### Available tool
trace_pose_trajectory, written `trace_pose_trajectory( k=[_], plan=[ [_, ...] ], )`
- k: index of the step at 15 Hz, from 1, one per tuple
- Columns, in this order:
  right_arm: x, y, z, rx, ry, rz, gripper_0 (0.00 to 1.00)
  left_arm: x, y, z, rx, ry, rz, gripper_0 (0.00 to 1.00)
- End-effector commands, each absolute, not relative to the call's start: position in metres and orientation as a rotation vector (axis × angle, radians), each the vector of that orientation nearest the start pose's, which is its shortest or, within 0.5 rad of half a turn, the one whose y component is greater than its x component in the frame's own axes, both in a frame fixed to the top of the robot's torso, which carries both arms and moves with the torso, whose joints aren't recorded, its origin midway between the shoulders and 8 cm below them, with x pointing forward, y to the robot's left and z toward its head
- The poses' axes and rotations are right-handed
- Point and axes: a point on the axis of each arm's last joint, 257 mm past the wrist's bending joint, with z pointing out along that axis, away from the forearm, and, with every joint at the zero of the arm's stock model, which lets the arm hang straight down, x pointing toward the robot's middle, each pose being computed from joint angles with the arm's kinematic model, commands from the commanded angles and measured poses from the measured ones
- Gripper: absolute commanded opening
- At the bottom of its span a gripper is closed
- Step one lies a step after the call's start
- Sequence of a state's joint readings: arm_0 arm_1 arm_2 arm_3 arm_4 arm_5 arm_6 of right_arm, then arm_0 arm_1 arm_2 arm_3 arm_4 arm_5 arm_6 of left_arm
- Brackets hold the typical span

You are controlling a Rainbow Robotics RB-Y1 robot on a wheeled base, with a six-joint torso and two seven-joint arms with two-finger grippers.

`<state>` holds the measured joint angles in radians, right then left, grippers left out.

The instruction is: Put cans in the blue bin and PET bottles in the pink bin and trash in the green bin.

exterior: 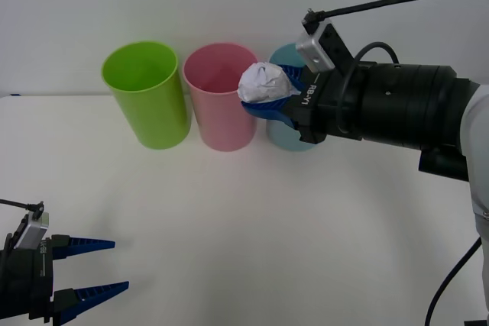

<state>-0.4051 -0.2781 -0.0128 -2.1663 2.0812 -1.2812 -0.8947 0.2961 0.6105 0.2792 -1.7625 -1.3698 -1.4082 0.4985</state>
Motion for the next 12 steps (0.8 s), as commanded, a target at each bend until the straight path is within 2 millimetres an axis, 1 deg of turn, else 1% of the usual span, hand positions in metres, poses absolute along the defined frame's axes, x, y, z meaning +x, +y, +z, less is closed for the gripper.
trace_pose_trajectory(
  k=[1,6,9,12],
  plan=[
    [0.458,0.01,-0.017,-1.121,1.445,0.52,0.0,0.292,0.245,-0.264,0.826,1.994,-0.938,1.0],
    [0.5,0.067,0.001,-1.085,1.432,0.533,0.0,0.292,0.245,-0.264,0.826,1.994,-0.938,1.0],
    [0.52,0.094,0.002,-1.08,1.434,0.529,0.0,0.292,0.245,-0.264,0.826,1.994,-0.938,1.0],
    [0.535,0.115,-0.002,-1.077,1.457,0.54,0.0,0.292,0.245,-0.264,0.826,1.994,-0.938,1.0]
  ],
)
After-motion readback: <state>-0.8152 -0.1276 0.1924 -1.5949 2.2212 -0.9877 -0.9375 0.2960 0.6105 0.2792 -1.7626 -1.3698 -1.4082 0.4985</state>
